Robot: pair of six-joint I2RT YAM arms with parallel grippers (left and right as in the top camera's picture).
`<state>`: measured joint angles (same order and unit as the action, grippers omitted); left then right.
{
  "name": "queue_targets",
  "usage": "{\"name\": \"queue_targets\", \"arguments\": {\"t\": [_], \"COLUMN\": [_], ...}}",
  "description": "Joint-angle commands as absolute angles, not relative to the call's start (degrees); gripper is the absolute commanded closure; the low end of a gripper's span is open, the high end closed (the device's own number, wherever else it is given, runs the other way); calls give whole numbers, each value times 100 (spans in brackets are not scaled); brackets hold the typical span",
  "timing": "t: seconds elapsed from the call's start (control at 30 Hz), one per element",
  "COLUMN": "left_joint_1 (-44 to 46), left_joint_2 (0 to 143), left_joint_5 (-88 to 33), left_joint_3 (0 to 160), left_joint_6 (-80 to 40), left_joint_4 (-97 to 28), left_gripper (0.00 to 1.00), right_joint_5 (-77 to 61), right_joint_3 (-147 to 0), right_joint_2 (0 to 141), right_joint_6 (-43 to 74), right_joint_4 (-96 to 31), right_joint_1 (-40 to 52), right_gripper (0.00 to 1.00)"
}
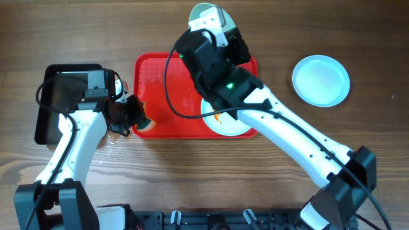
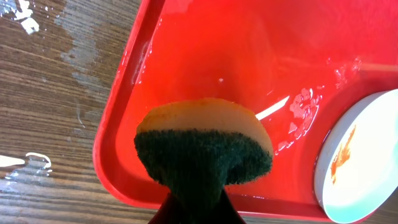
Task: Clean dirty plates on tray and stack at the side
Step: 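Lift the plate with the right gripper and carry it rightward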
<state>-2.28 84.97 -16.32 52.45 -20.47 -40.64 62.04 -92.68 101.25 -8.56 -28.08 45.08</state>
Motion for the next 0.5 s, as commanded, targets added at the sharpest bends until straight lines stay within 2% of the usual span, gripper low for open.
{"name": "queue_targets", "arguments": {"t": [0.0, 0.17, 0.37, 0.47], "left_joint_1": [-235, -235, -123, 3], "left_joint_2": [8530, 8530, 8530, 8530], "left_joint_5": [-1629, -1885, -1879, -1876], "left_joint_3": [5205, 5205, 5205, 5205], "left_joint_6": [-2145, -2143, -2141, -2139], "left_joint_4": [-3997, -3953, -3951, -3924], "left_gripper": [96, 96, 96, 96], "right_joint_5": [7266, 7664, 7717, 7719], "right_joint_3": [-9369, -9369, -9362, -9362], "right_joint_2": [10451, 10787, 10989, 11015], "right_joint_6": [-1938, -2875, -2790, -2265], "right_joint_4": [-2279, -1608, -1568, -1634], "right_joint_1": [4790, 5015, 5057, 5057], "right_gripper": [96, 96, 96, 95]}}
